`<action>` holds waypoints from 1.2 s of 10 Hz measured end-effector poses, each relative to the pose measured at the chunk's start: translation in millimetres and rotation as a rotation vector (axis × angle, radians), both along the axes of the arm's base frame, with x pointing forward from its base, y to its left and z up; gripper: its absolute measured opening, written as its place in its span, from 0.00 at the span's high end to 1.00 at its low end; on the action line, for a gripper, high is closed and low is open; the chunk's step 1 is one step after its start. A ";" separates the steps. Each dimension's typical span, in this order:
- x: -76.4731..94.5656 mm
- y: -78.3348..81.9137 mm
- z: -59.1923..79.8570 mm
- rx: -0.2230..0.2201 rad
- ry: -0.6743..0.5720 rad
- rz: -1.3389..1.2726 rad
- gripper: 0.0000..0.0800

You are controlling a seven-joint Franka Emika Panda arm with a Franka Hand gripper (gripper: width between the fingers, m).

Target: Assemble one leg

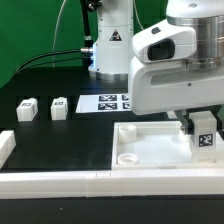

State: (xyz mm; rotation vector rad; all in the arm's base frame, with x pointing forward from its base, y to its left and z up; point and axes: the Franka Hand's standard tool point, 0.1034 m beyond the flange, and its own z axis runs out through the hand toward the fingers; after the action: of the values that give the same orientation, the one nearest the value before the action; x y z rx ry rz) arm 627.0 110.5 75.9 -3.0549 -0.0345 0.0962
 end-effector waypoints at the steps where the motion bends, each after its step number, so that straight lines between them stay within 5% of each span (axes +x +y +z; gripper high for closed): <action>1: 0.0 0.0 0.0 0.000 0.000 0.000 0.64; 12: -0.9 0.1 -1.3 -0.062 0.084 -1.066 0.64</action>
Offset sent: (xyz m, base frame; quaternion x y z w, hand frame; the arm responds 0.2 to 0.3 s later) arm 0.0000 0.0000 0.0000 0.0000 0.0000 0.2667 0.9638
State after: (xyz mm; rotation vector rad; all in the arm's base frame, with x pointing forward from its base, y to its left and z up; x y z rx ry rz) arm 626.1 110.5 74.6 -2.6759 1.5485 0.1415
